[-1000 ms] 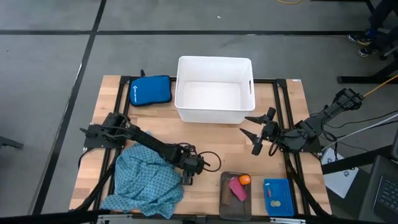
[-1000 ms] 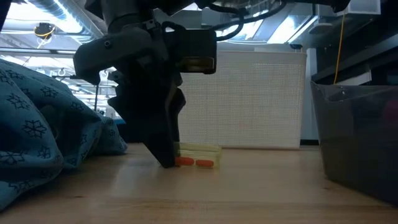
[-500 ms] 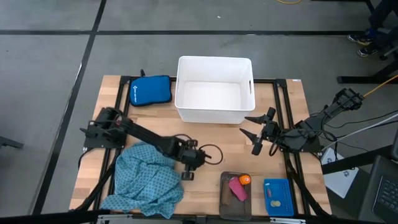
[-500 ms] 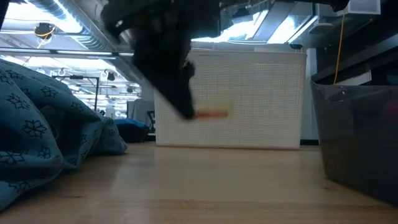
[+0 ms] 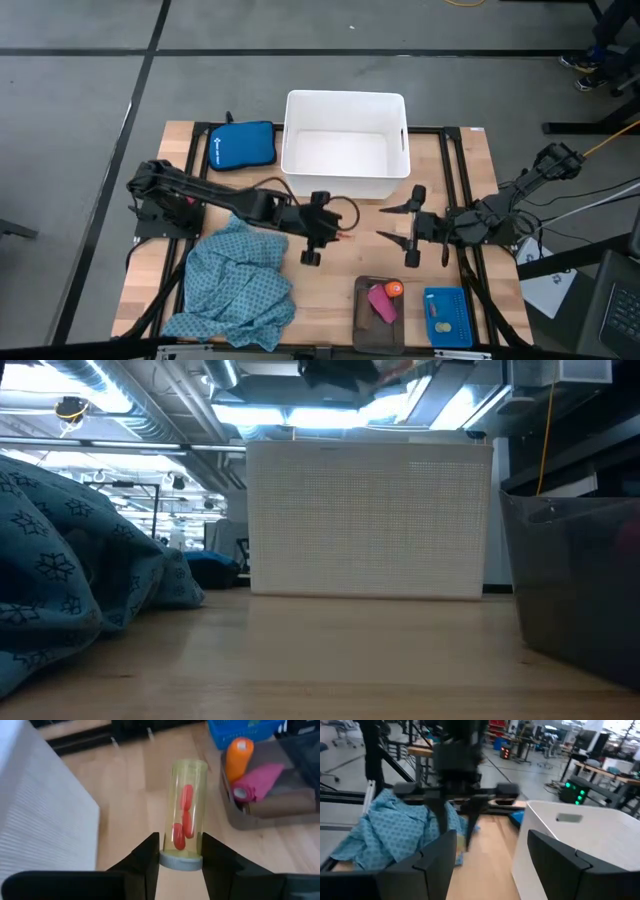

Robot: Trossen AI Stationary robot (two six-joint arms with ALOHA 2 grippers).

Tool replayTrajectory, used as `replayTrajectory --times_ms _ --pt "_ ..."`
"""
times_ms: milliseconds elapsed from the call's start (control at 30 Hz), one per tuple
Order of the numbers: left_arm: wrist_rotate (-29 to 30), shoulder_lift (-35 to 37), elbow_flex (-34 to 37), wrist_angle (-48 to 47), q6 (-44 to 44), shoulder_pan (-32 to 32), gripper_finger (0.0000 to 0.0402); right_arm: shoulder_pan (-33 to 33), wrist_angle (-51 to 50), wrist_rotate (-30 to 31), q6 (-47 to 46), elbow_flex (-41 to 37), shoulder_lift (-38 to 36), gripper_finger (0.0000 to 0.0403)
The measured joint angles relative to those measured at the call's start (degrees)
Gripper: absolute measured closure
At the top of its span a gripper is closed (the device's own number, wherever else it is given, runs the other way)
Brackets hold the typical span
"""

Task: Pick & place medical supplies in basket/bin
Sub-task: Put the yellow pill bottle into the blue bin

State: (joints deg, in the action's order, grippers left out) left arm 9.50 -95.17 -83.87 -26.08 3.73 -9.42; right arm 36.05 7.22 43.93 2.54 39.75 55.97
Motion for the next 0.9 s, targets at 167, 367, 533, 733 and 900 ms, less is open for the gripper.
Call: replayTrajectory --times_ms 167,367,533,733,900 --pt "1.4 0.7 -1.9 -0.9 2.7 1.7 0.0288 -1.5 3.8 -2.6 1.7 0.0 2.1 0.0158" --pt "1.6 0.8 -4.4 -0.7 5.4 2.1 0.0288 -5.0 4.4 -6.0 0.4 0.0 3.1 0.0158" --pt "2.9 0.8 -6.0 -0.9 6.7 2.1 0.0288 -7.7 4.4 -9.9 -0.5 0.0 4.4 0.0158" --pt "3.5 0.8 -6.2 -1.0 7.4 3.1 0.0288 -9.5 7.1 -14.2 -0.6 0.0 6.2 0.0158" --pt "3.6 0.8 -6.2 -1.2 7.5 3.8 0.0288 -10.4 8.0 -16.2 -0.5 0.0 7.0 0.0158"
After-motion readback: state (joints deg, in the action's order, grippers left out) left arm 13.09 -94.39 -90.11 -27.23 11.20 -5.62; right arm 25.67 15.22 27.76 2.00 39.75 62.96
